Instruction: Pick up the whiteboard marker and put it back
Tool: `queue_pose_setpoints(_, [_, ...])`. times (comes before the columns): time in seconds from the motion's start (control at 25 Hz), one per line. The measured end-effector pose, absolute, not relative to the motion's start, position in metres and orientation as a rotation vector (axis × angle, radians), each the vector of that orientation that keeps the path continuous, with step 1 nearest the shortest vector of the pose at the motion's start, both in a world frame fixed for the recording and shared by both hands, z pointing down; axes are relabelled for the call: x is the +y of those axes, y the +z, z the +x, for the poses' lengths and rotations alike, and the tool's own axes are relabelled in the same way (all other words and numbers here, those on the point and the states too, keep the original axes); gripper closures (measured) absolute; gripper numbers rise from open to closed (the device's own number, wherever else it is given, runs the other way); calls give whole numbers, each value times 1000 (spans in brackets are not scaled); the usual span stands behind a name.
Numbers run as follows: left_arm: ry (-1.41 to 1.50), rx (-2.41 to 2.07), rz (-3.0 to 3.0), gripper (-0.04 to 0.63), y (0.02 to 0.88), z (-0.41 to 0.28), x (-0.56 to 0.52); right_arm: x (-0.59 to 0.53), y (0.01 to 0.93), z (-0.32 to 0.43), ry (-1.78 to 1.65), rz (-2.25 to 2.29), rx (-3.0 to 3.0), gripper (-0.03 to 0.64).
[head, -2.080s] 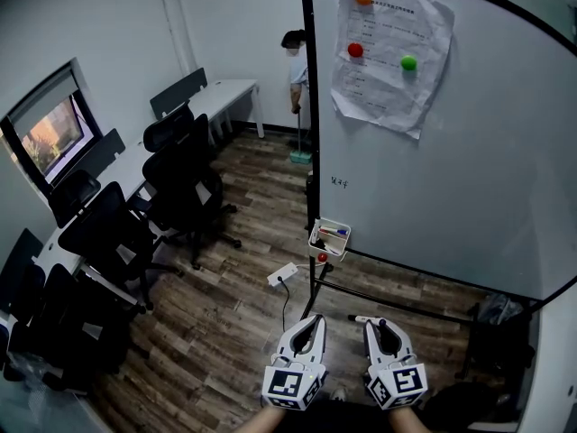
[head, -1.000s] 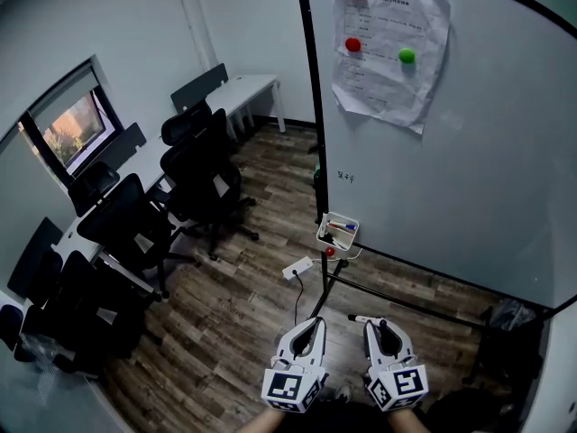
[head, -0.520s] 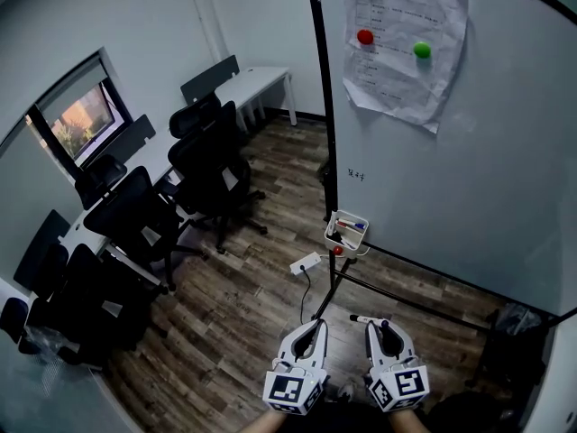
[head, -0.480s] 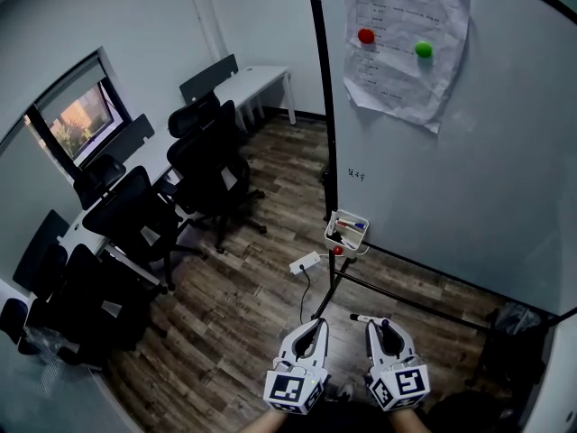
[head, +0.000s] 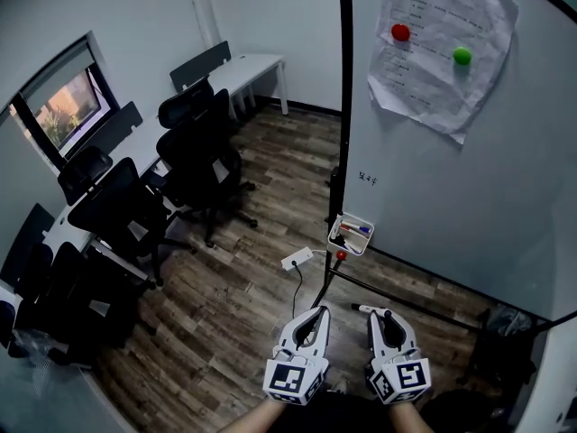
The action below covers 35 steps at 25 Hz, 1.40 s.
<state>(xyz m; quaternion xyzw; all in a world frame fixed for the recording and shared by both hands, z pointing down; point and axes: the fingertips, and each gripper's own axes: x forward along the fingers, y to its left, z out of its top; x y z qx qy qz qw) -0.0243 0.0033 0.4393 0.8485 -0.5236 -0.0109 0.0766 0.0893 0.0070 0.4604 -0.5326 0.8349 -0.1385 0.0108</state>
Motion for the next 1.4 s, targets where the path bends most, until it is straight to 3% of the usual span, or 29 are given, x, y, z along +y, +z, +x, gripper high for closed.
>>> queue_pose_setpoints(1.0, [-69,-1403,2561,589,456,-93,-66,-50,470,25,-440,-1829,2561,540])
queue_pose_setpoints(1.4, [-44,-1359,2567,589,456,-81,-83,-66,469,38,-446,-1869,2534,540])
